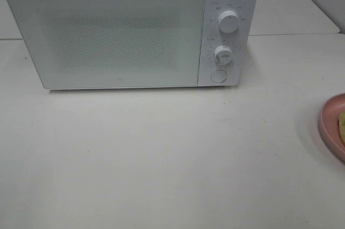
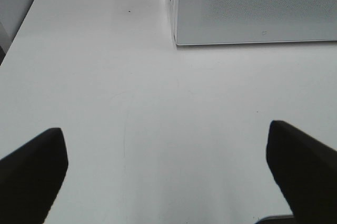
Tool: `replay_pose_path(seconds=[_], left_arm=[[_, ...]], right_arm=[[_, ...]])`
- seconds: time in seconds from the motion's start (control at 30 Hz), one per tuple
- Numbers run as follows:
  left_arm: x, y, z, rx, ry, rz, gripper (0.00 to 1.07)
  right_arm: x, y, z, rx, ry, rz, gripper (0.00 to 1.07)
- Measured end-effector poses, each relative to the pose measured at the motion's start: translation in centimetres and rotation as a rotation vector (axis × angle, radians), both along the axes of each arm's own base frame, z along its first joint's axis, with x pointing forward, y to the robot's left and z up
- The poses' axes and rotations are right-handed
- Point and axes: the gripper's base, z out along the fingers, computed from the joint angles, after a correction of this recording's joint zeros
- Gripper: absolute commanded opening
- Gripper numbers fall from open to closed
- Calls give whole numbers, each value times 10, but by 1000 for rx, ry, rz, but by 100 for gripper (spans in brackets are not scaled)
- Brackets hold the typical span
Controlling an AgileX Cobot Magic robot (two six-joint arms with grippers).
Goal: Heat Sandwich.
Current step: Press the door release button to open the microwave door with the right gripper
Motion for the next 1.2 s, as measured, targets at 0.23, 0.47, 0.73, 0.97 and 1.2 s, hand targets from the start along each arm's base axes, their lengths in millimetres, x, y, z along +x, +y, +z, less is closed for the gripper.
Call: replay_pose_path(seconds=[0.23, 0.47, 0.73, 0.97, 1.2], left_arm=[[0, 0, 0, 0, 0, 0, 98], [0, 0, 0, 0, 0, 0, 98], [0, 0, 0, 0, 0, 0, 98], [0, 0, 0, 0, 0, 0, 98], [0, 0, 0, 0, 0, 0, 98]], right_arm=[[0, 0, 0, 0, 0, 0, 75], [0, 0, 0, 0, 0, 0, 75], [0, 0, 7, 2, -9, 1, 75], [16, 2, 16, 2, 10, 3, 75], [42, 4, 22, -1, 25, 6, 75]])
